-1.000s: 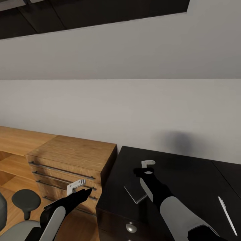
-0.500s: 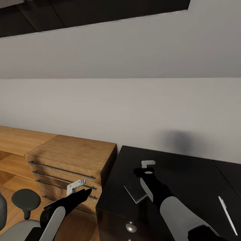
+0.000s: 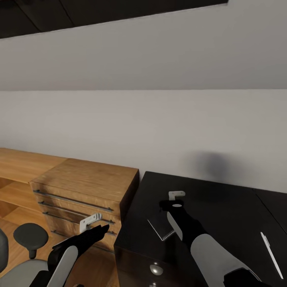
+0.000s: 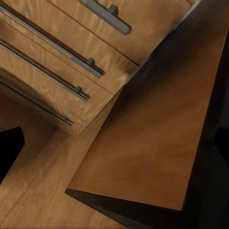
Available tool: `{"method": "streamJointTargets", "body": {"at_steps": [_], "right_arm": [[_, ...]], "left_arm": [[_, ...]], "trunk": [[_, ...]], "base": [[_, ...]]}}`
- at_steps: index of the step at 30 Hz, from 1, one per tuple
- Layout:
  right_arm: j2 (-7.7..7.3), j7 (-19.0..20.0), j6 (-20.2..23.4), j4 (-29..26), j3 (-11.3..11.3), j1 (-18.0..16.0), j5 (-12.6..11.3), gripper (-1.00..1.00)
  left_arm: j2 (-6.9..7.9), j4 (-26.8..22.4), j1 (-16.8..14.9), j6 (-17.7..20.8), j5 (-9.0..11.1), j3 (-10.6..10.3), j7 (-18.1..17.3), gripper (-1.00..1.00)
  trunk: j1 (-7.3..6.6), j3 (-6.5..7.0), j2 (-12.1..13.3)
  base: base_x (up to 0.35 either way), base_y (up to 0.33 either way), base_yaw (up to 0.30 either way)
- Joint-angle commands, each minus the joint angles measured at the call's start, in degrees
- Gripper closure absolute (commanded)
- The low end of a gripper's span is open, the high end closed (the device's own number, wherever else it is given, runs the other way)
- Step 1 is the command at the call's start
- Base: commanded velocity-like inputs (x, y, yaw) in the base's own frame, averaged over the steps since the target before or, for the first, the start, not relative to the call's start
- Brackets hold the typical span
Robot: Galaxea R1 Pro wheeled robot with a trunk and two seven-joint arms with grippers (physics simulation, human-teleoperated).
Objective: In the bedroom, organize the workspace by keeping the computer under the desk, ensuring the monitor is on the desk, placing the keyboard on the desk next to the monitor, placing the mouse on the desk next to the keyboard, moving the folder from the swivel chair onto the desk next to the mouse, stacking the notebook on top of the folder with the pen on top of the notebook, and positioning the swivel chair next to the desk.
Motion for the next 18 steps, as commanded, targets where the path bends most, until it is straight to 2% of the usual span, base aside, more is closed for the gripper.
{"method": "streamJointTargets", "body": {"at_steps": [1,18], "right_arm": [[-0.05,-0.5,0.3,-0.1,0.4,0.0,-0.6,-1.0],[-0.22,-0.5,0.5,-0.1,0.2,0.0,-0.5,-1.0]], "left_arm": [[0.05,-0.1,0.0,0.0,0.6,-0.1,0.6,-1.0],[0.05,-0.1,0.0,0.0,0.5,-0.1,0.6,-1.0]], "trunk": [[0.0,-0.14,0.0],[0.0,-1.46,0.0]], "base": [[0.0,0.0,0.0],[0.0,0.0,0.0]]}}
